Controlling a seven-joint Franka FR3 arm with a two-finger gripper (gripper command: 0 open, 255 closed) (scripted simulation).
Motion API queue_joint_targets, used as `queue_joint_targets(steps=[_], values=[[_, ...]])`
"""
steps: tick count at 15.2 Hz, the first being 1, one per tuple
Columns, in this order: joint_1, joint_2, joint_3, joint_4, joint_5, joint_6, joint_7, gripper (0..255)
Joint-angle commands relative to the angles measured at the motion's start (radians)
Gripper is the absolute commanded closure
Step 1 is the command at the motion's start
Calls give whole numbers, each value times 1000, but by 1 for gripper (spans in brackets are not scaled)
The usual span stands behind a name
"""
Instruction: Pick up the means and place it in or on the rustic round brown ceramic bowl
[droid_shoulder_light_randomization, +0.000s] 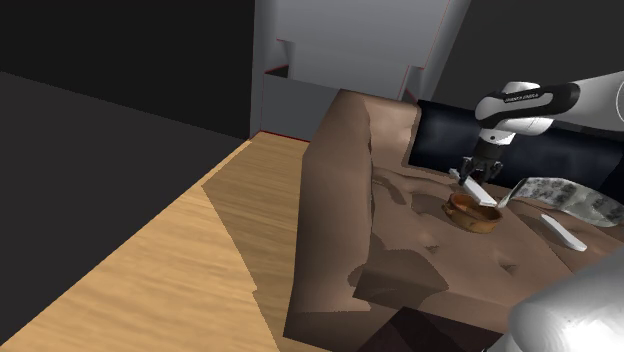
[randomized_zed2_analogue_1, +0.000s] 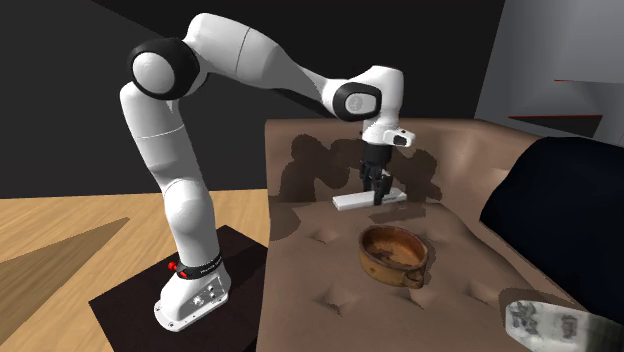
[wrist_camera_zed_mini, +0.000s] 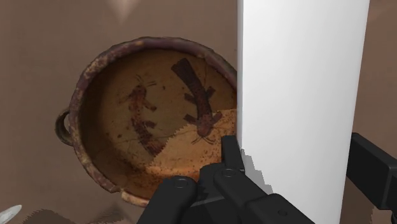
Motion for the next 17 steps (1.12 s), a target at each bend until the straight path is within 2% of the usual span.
queue_joint_targets(steps=[1,6,17], values=[[-21,46,-34,48,16,-2,-64,255],[-80,181,-101,195,83,-26,-217,255],[-86,227,-100,93,109,115,-233,255]])
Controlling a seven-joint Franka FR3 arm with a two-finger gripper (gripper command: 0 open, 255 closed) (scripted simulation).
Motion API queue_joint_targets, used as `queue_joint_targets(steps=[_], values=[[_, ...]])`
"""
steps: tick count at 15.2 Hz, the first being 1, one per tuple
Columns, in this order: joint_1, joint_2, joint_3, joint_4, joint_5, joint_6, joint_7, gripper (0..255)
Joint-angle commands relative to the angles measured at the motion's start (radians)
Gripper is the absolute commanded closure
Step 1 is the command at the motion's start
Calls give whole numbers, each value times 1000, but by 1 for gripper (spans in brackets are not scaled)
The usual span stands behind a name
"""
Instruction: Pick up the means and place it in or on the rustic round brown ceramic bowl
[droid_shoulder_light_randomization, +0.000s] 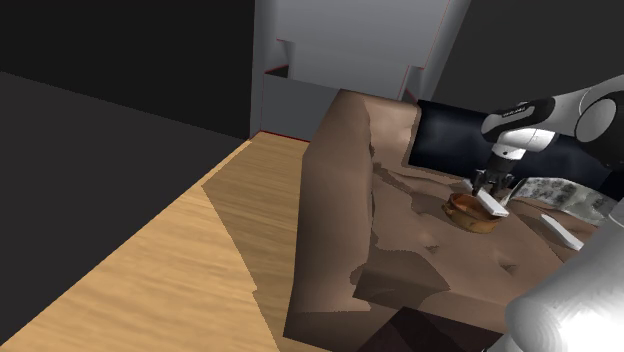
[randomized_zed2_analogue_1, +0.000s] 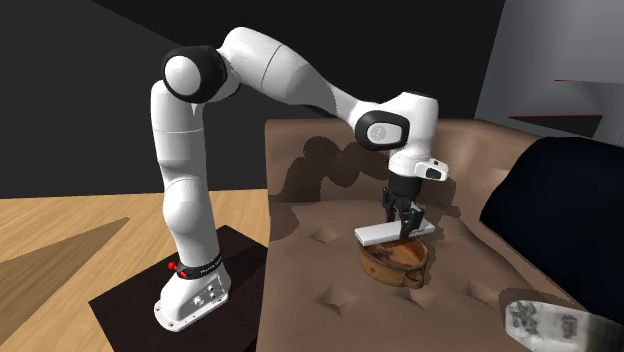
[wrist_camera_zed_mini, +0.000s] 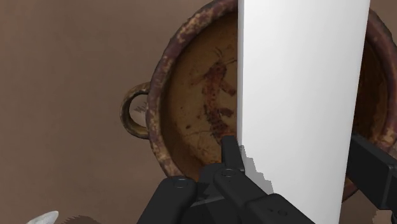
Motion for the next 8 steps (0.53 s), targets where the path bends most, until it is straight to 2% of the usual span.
queue_joint_targets(steps=[1,3,8], values=[[-1,13,1,-12,8,25,-4,255],[-3,27,1,-30,16,54,-10,255],[-3,27,2,-30,16,54,-10,255]])
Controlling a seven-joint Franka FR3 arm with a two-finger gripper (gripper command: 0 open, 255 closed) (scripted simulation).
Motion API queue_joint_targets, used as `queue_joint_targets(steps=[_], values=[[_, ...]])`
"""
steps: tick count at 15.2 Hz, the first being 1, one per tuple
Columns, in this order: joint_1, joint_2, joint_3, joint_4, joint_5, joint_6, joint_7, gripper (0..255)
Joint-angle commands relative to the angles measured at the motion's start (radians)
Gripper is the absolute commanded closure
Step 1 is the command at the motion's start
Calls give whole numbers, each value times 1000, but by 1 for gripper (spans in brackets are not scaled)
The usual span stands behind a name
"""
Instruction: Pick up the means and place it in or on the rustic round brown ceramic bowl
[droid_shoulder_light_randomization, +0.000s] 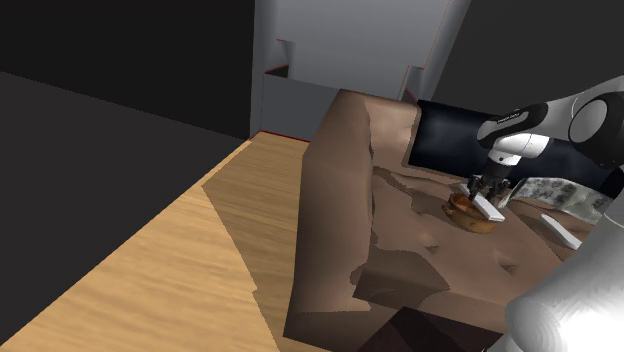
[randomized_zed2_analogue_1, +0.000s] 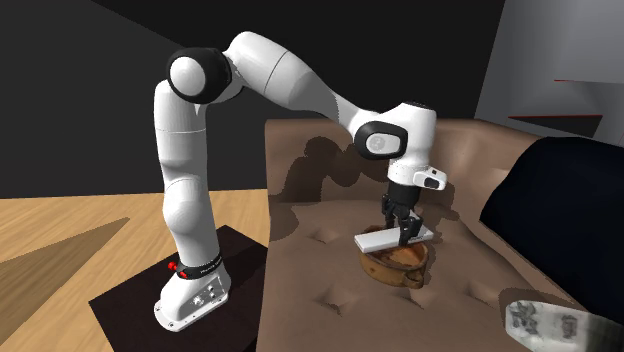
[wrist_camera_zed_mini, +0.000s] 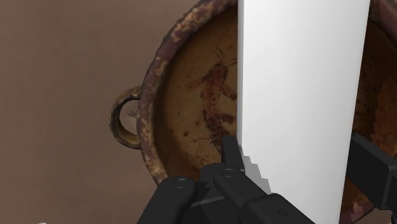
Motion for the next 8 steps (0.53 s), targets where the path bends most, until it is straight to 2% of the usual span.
queue_joint_targets(steps=[1,3,4,8], values=[[0,0,0,0,0,0,0,255],[0,0,0,0,0,0,0,255],[0,0,0,0,0,0,0,0],[0,0,0,0,0,0,0,0]])
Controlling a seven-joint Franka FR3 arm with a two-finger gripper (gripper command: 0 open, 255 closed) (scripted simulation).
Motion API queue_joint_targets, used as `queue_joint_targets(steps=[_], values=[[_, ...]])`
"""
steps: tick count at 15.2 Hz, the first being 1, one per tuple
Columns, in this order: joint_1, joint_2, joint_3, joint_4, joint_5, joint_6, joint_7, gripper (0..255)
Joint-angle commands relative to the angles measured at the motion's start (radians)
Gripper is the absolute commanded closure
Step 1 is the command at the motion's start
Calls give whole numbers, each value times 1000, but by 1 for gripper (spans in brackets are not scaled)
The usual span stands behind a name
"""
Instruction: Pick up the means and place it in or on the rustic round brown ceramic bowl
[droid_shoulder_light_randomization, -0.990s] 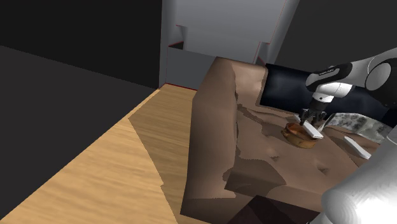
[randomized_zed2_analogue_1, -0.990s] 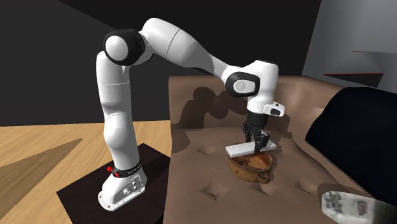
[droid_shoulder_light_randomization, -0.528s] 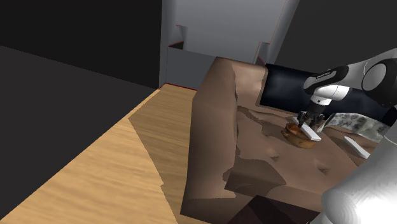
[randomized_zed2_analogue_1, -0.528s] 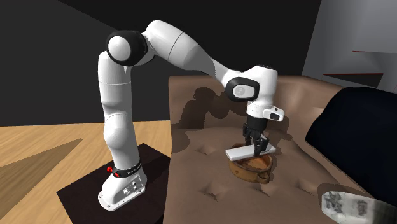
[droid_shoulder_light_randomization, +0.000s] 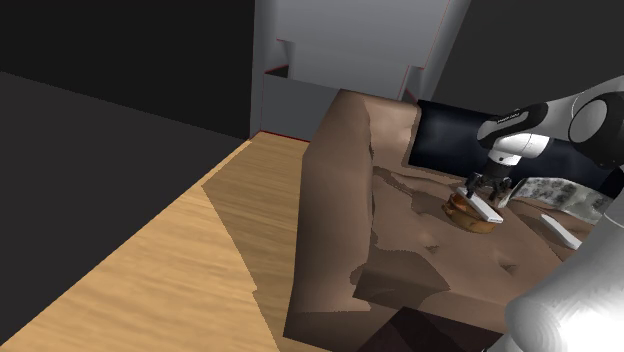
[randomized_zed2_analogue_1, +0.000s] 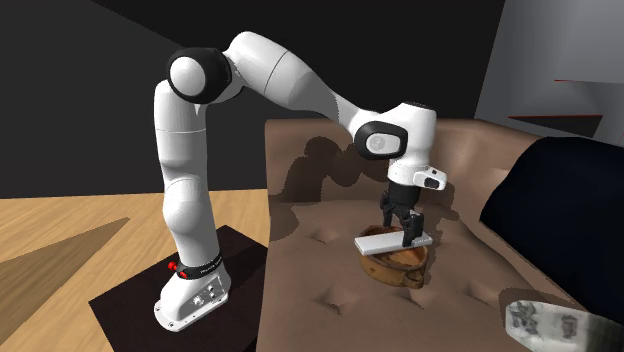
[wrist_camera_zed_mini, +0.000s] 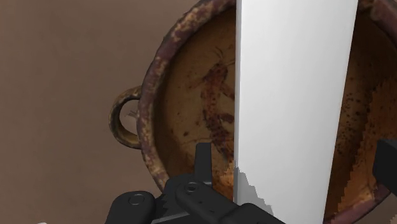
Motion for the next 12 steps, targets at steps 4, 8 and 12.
queue_joint_targets(steps=[4,8,12], values=[[6,-38,-1,63,-23,-95,16,0],[7,-45,-1,82,-27,-121,19,0],[7,-45,-1,82,-27,-121,19,0]])
